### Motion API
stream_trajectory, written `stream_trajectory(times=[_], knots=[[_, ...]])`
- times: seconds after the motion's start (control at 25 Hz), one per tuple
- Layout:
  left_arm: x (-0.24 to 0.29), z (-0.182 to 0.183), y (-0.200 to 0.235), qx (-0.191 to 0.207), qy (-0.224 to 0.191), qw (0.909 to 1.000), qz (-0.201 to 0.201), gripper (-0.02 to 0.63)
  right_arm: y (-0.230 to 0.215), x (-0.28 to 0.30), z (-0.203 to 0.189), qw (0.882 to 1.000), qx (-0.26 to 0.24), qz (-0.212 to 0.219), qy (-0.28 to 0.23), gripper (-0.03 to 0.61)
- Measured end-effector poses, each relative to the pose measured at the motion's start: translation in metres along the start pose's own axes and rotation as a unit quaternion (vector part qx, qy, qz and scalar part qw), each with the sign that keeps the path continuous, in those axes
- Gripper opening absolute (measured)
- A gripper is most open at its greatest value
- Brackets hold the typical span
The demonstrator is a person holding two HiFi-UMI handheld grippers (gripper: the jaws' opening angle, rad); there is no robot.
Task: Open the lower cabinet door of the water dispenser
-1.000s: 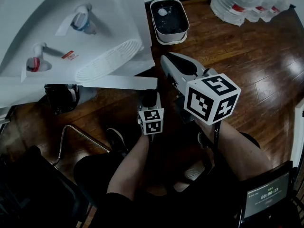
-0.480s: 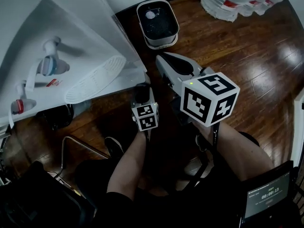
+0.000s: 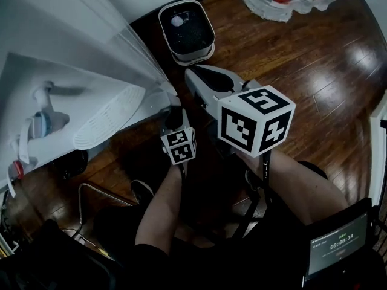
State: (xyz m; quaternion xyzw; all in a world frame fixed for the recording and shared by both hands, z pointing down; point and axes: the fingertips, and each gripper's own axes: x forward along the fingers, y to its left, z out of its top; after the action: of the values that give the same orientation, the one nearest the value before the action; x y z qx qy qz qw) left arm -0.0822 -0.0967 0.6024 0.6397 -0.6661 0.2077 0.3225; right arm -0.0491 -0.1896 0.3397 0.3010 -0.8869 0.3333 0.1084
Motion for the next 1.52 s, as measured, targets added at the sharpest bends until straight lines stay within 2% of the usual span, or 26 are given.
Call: stream_trajectory(times=[0.28, 0.48, 0.64, 0.8, 0.88, 0.92, 1.04, 1.2, 1.36, 1.52], knots=[[0.011, 0.008, 0.019, 0.009, -0.008, 0.9998, 0.019, 0.086, -0.008, 0.005, -0.002, 1.0, 0.002, 0.005, 0.002, 0.021], [0.01, 0.018, 0.025, 0.014, -0.012, 0.9993, 0.034, 0.086, -0.008, 0.006, 0.001, 1.0, 0.007, 0.011, 0.009, 0.02], [0.009, 0.017, 0.022, 0.008, -0.01, 0.9994, 0.032, 0.086, -0.007, 0.002, 0.003, 1.0, 0.001, 0.012, 0.009, 0.02], [0.009, 0.039, 0.033, -0.004, -0.027, 0.9986, 0.045, 0.084, -0.001, 0.0, 0.008, 1.0, 0.005, 0.03, 0.002, 0.021], [0.011, 0.042, 0.025, -0.018, -0.026, 0.9988, 0.037, 0.091, -0.008, -0.011, 0.006, 1.0, 0.011, 0.02, 0.006, 0.021], [0.014, 0.039, 0.02, -0.023, -0.025, 0.999, 0.03, 0.059, -0.013, -0.017, 0.005, 1.0, 0.013, 0.011, 0.008, 0.02], [0.014, 0.036, 0.02, -0.035, -0.026, 0.9985, 0.032, 0.084, -0.017, -0.02, 0.007, 1.0, 0.008, 0.001, 0.005, 0.021], [0.004, 0.039, 0.041, -0.046, -0.026, 0.997, 0.056, 0.104, -0.007, -0.014, 0.009, 1.0, 0.0, 0.009, 0.0, 0.021], [-0.018, 0.039, 0.029, -0.037, -0.016, 0.9976, 0.057, 0.107, -0.005, -0.02, 0.013, 1.0, 0.0, 0.009, -0.007, 0.02], [-0.065, 0.063, 0.02, -0.063, -0.051, 0.995, 0.057, 0.107, 0.015, -0.031, 0.016, 0.999, -0.01, 0.024, -0.018, 0.02]])
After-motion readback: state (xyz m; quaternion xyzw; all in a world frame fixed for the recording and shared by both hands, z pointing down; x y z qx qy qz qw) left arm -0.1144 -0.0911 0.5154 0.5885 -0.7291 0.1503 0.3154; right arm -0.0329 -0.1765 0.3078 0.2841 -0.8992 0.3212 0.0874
